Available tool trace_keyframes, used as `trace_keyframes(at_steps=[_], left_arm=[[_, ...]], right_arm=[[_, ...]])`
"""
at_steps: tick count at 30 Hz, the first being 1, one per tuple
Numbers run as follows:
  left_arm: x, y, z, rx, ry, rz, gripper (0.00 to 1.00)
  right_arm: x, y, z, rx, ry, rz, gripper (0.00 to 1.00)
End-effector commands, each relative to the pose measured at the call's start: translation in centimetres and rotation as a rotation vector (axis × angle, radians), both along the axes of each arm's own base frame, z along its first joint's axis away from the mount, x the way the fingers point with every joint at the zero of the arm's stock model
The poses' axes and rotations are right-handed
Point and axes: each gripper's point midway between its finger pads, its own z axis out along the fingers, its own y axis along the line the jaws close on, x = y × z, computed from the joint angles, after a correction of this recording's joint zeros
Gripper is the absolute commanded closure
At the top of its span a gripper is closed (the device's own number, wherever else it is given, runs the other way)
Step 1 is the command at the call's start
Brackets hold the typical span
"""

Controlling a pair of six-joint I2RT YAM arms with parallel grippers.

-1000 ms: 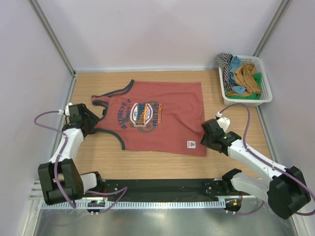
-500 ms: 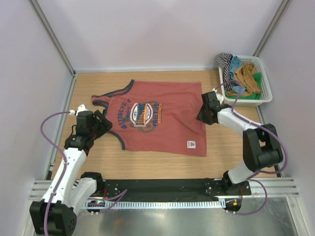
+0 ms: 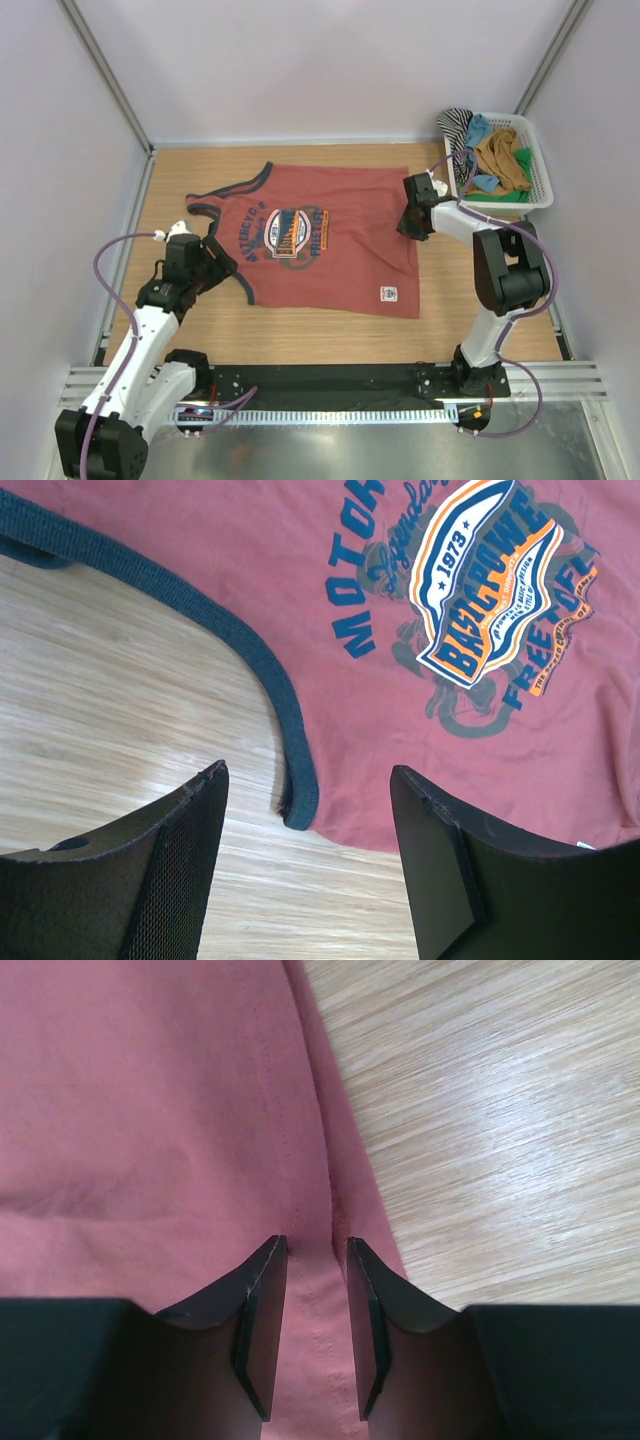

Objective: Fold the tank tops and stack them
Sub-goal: Flatten the tank top out

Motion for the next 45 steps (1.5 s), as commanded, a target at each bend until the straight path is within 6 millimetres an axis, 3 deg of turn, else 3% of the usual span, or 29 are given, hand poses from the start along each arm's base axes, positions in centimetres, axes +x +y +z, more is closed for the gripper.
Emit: trace_keyframes(at_steps=[1, 3, 6, 12, 17, 18, 21, 23, 25, 26, 27, 30, 31, 36, 37, 39, 41, 45], left_arm=[[0.1, -0.2, 0.2, -0.004, -0.012, 0.001, 0.33], [0.1, -0.3, 0.2, -0.002, -0.009, -0.003, 0.33], [0.0, -0.5, 0.0, -0.002, -0.003, -0.009, 0.33], [0.0, -0.9, 0.0, 0.003, -0.001, -0.025, 0.33], [0.0, -1.1, -0.4, 0.008, 0.013, -0.031, 0.33], [-0.1, -1.1, -0.5, 0.008, 0.02, -0.034, 0.33], [-0.1, -1.4, -1.1, 0.009, 0.04, -0.046, 0.33], [-0.3, -1.8, -1.5, 0.007, 0.054, -0.064, 0.33], [-0.5, -2.1, -2.0, 0.013, 0.075, -0.08, 0.34], [-0.6, -2.6, -2.1, 0.015, 0.078, -0.096, 0.34], [-0.9, -2.8, -2.4, 0.017, 0.088, -0.104, 0.34], [-1.5, -4.0, -3.1, 0.01, 0.113, -0.144, 0.36], [-1.8, -4.7, -3.2, 0.009, 0.121, -0.174, 0.36], [-3.3, -7.0, -4.8, 0.01, 0.194, -0.249, 0.38], [-3.5, -7.2, -5.0, 0.006, 0.204, -0.259, 0.38], [-3.9, -7.4, -5.5, 0.005, 0.222, -0.272, 0.39], [-4.1, -7.1, -5.8, 0.013, 0.226, -0.267, 0.41], [-4.3, -7.2, -6.0, 0.0, 0.226, -0.267, 0.41]], right_arm=[[1.8, -0.6, 1.1, -0.027, -0.05, -0.011, 0.64], [1.9, -0.3, 1.0, -0.016, -0.051, -0.004, 0.72], [2.0, -0.5, 1.1, -0.014, -0.054, -0.014, 0.95], [2.8, -3.0, 2.4, 0.002, -0.078, -0.071, 0.99], [3.2, -3.0, 2.5, 0.021, -0.078, -0.065, 0.99], [3.2, -3.0, 2.3, 0.02, -0.072, -0.064, 0.98], [3.1, -2.7, 1.4, 0.032, -0.048, -0.048, 0.82], [2.8, -2.3, 1.3, 0.051, -0.034, -0.035, 0.62], [2.5, -2.2, 2.2, 0.057, -0.047, -0.028, 0.51], [2.4, -2.3, 2.7, 0.055, -0.059, -0.029, 0.51], [1.9, -2.6, 3.9, 0.052, -0.085, -0.033, 0.51], [-0.4, -2.9, 4.3, 0.049, -0.073, -0.029, 0.54], [-1.0, -2.9, 5.4, 0.052, -0.094, -0.025, 0.55], [-7.0, -2.4, 3.6, 0.089, 0.015, 0.029, 0.57], [-7.9, -1.7, 4.1, 0.128, 0.014, 0.055, 0.58], [-10.6, -0.9, 3.2, 0.147, 0.056, 0.08, 0.59], [-12.3, 0.3, 4.1, 0.161, 0.031, 0.119, 0.58], [-16.0, 1.0, 2.9, 0.146, 0.065, 0.102, 0.54]])
